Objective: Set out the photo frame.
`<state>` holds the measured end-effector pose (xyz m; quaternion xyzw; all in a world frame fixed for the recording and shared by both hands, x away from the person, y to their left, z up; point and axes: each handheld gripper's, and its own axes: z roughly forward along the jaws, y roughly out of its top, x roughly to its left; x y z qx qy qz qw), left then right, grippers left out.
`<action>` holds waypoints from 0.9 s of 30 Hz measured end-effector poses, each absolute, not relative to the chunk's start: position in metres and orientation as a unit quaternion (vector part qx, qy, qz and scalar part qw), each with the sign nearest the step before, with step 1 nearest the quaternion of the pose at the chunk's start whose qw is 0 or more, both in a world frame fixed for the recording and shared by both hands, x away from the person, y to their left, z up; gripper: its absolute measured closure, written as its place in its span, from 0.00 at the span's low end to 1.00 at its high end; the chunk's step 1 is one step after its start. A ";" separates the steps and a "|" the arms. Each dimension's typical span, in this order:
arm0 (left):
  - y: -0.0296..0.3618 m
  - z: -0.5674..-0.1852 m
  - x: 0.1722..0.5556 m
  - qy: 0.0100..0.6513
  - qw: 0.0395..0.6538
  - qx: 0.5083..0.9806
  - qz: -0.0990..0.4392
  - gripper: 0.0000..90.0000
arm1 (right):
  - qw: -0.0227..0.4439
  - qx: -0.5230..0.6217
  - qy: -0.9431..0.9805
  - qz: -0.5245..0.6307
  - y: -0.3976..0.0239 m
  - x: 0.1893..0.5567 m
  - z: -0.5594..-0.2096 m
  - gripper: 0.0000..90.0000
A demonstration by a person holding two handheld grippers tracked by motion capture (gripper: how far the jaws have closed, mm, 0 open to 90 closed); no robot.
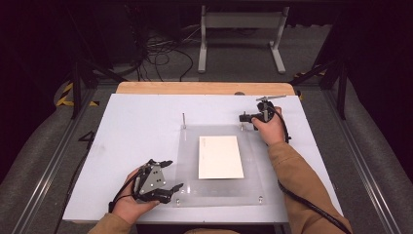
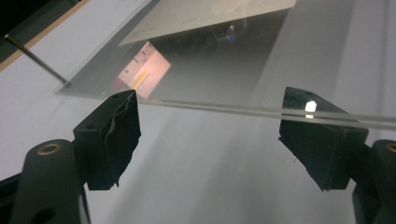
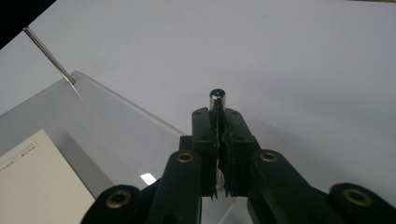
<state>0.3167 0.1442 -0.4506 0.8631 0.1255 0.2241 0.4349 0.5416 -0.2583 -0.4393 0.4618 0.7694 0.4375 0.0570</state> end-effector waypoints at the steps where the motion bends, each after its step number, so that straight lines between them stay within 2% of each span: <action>1: 0.142 -0.450 0.317 0.120 0.438 0.862 0.226 0.23 | 0.056 0.463 0.769 0.438 -0.258 0.542 -0.439 0.94; 6: 0.137 -0.450 0.318 0.111 0.443 0.859 0.232 0.23 | 0.052 0.468 0.765 0.439 -0.258 0.542 -0.440 0.94; 12: 0.137 -0.450 0.320 0.112 0.449 0.852 0.245 0.32 | 0.049 0.467 0.764 0.442 -0.259 0.541 -0.440 0.93; 14: 0.138 -0.450 0.321 0.110 0.447 0.852 0.250 0.38 | 0.050 0.469 0.764 0.440 -0.259 0.540 -0.440 0.93; 27: 0.139 -0.443 0.324 0.117 0.462 0.836 0.271 0.48 | 0.050 0.493 0.755 0.430 -0.256 0.540 -0.437 0.93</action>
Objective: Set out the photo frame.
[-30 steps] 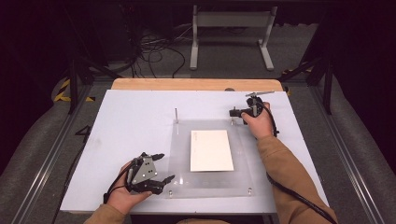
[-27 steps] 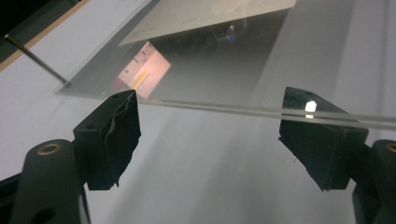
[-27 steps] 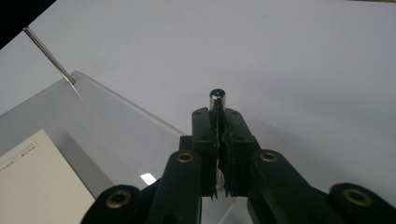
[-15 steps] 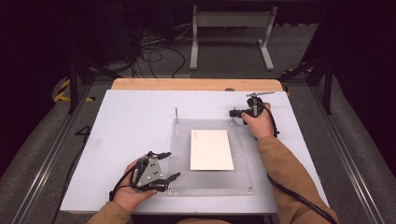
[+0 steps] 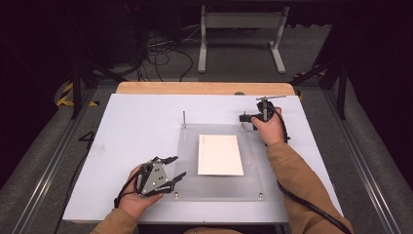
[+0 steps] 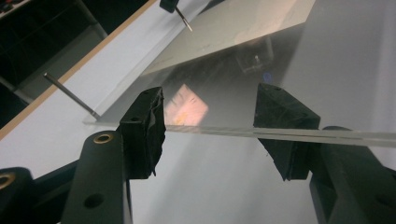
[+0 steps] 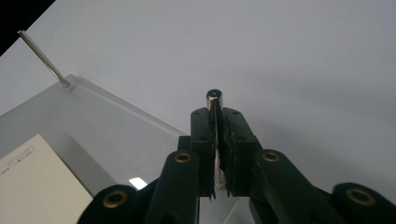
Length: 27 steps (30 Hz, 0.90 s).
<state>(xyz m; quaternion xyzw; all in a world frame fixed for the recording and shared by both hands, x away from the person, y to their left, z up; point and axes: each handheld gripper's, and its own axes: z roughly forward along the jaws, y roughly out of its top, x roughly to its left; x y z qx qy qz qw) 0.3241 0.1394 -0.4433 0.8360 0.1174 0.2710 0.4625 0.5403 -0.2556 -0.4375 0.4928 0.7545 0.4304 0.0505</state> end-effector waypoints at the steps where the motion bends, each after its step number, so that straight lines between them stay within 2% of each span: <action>1: 0.138 -0.443 0.324 0.115 0.469 0.833 0.271 0.49 | 0.052 0.498 0.752 0.429 -0.255 0.540 -0.437 0.93; 8: 0.127 -0.437 0.324 0.099 0.474 0.824 0.293 0.62 | 0.057 0.504 0.745 0.433 -0.254 0.540 -0.438 0.94; 14: 0.128 -0.438 0.324 0.097 0.472 0.826 0.294 0.62 | 0.059 0.482 0.752 0.446 -0.257 0.539 -0.440 0.92; 20: 0.129 -0.437 0.325 0.110 0.485 0.820 0.283 0.62 | 0.104 0.428 0.765 0.469 -0.273 0.520 -0.431 0.73; 27: 0.130 -0.434 0.328 0.120 0.495 0.815 0.276 0.62 | 0.129 0.382 0.770 0.494 -0.299 0.480 -0.413 0.62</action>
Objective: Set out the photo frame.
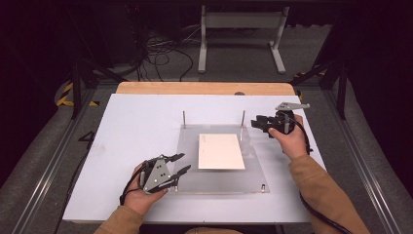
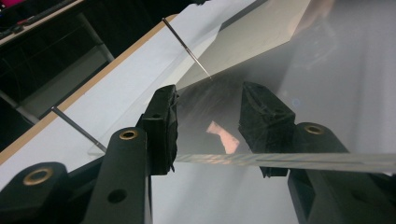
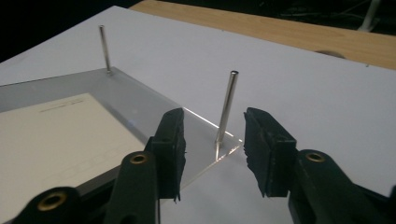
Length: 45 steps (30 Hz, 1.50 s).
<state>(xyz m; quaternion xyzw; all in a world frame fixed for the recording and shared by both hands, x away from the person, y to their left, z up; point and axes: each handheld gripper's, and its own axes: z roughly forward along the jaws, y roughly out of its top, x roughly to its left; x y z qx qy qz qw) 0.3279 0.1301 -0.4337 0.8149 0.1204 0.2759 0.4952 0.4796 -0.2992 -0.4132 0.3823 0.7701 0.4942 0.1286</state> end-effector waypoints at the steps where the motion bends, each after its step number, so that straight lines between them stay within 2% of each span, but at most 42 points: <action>1: 0.130 -0.433 0.328 0.121 0.496 0.815 0.275 0.62 | 0.134 0.372 0.772 0.498 -0.302 0.473 -0.411 0.61; 8: 0.131 -0.429 0.331 0.134 0.501 0.814 0.263 0.61 | 0.158 0.312 0.785 0.511 -0.312 0.423 -0.402 0.51; 14: 0.131 -0.427 0.333 0.139 0.502 0.814 0.258 0.60 | 0.187 0.260 0.803 0.502 -0.317 0.383 -0.400 0.47; 23: 0.132 -0.424 0.335 0.142 0.503 0.815 0.251 0.60 | 0.219 0.201 0.829 0.473 -0.308 0.355 -0.407 0.41; 30: 0.132 -0.423 0.336 0.142 0.505 0.814 0.250 0.60 | 0.223 0.146 0.838 0.476 -0.287 0.348 -0.408 0.37; 35: 0.131 -0.423 0.337 0.142 0.505 0.814 0.248 0.60 | 0.233 0.125 0.834 0.485 -0.275 0.349 -0.412 0.42; 36: 0.131 -0.423 0.337 0.142 0.505 0.814 0.249 0.60 | 0.234 0.111 0.831 0.492 -0.269 0.348 -0.412 0.53; 39: 0.131 -0.423 0.338 0.141 0.508 0.812 0.251 0.60 | 0.261 0.091 0.833 0.480 -0.264 0.347 -0.412 0.63; 42: 0.131 -0.421 0.339 0.140 0.509 0.810 0.253 0.62 | 0.288 0.075 0.826 0.479 -0.261 0.345 -0.410 0.70; 45: 0.131 -0.419 0.339 0.141 0.513 0.807 0.258 0.62 | 0.295 0.078 0.820 0.485 -0.261 0.345 -0.408 0.72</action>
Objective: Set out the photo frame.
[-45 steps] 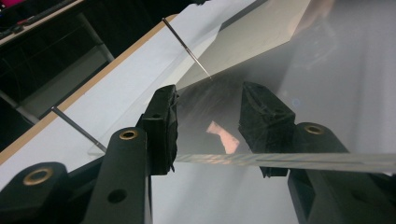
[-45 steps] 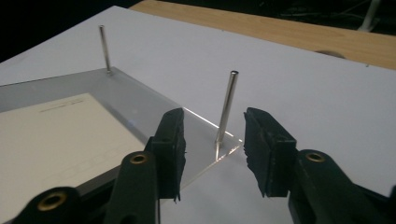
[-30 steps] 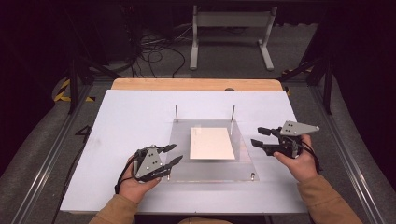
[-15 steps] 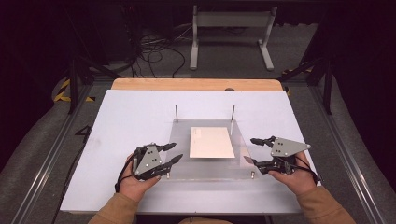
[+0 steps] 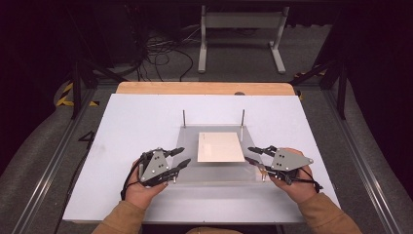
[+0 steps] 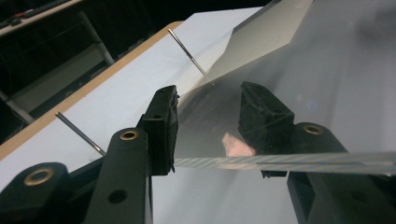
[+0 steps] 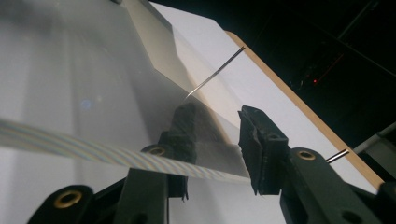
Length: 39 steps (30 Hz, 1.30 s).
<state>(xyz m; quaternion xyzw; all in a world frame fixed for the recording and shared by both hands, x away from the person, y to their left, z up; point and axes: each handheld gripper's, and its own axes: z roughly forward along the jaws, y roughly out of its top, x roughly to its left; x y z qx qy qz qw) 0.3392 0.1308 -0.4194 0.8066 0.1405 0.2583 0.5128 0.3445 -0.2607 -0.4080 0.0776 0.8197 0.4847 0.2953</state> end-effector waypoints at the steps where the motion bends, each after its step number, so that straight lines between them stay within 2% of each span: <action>1: 0.131 -0.418 0.340 0.138 0.513 0.805 0.263 0.62 | 0.295 0.080 0.818 0.487 -0.261 0.345 -0.407 0.72; 8: 0.130 -0.408 0.344 0.136 0.515 0.797 0.284 0.64 | 0.301 0.082 0.819 0.481 -0.259 0.348 -0.397 0.75; 11: 0.131 -0.400 0.346 0.137 0.519 0.791 0.292 0.64 | 0.321 0.083 0.811 0.483 -0.257 0.347 -0.391 0.75; 22: 0.130 -0.383 0.354 0.153 0.535 0.787 0.266 0.64 | 0.350 0.073 0.800 0.482 -0.259 0.349 -0.369 0.75; 24: 0.129 -0.374 0.351 0.134 0.538 0.776 0.300 0.65 | 0.355 0.073 0.796 0.485 -0.260 0.348 -0.364 0.76; 30: 0.129 -0.345 0.346 0.124 0.537 0.771 0.320 0.67 | 0.352 0.074 0.778 0.515 -0.264 0.344 -0.345 0.77; 39: 0.132 -0.319 0.340 0.139 0.552 0.766 0.299 0.65 | 0.316 0.100 0.779 0.533 -0.264 0.334 -0.319 0.77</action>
